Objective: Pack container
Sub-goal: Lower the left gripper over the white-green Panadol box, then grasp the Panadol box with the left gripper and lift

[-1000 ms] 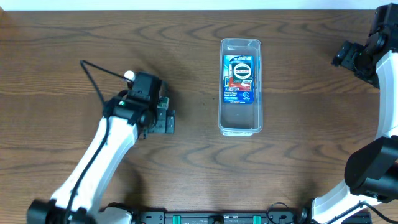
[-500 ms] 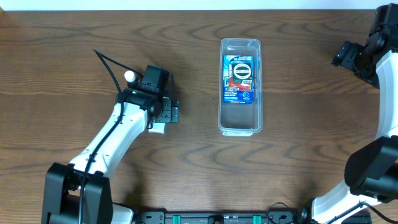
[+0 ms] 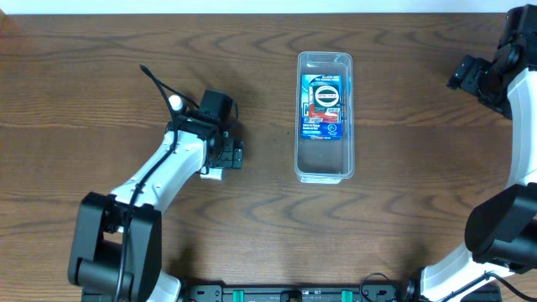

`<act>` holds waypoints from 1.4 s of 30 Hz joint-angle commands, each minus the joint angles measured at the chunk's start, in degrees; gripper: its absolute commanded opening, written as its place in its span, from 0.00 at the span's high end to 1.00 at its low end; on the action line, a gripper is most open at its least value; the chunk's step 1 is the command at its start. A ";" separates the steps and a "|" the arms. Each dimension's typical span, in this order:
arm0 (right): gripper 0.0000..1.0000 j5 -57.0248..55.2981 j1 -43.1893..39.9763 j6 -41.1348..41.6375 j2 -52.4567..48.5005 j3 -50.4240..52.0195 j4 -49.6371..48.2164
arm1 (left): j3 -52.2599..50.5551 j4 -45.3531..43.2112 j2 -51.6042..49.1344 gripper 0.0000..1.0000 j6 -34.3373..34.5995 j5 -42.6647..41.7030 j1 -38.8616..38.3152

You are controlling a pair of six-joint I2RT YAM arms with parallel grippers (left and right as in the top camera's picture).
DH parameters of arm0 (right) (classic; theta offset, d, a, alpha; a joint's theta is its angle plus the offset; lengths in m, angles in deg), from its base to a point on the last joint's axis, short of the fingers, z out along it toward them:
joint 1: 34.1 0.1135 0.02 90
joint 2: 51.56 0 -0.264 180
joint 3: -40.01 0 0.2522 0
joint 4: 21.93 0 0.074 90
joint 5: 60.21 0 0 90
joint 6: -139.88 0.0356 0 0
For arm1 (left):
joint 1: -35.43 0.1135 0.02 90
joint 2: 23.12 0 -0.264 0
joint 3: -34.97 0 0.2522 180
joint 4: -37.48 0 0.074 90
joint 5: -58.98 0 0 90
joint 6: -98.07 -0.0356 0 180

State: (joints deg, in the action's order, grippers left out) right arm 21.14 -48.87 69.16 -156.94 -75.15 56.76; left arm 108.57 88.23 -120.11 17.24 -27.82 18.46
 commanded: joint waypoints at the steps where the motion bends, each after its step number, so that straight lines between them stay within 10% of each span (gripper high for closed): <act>1: 0.01 -0.55 -0.22 -0.22 -0.28 0.39 0.07 | 0.98 -0.44 -2.25 0.02 -0.55 -0.42 1.20; 32: 0.01 -0.55 -0.22 -0.22 -0.28 0.39 0.07 | 0.98 -2.34 -7.02 0.01 -2.08 -4.09 2.93; 42: 0.01 -0.55 -0.22 -0.22 -0.28 0.39 0.07 | 0.98 -2.62 -7.02 0.30 -2.05 -4.09 2.93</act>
State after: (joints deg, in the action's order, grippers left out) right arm 21.14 -48.87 69.14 -156.94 -75.15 56.76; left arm 108.57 85.48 -126.68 15.51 -32.12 21.14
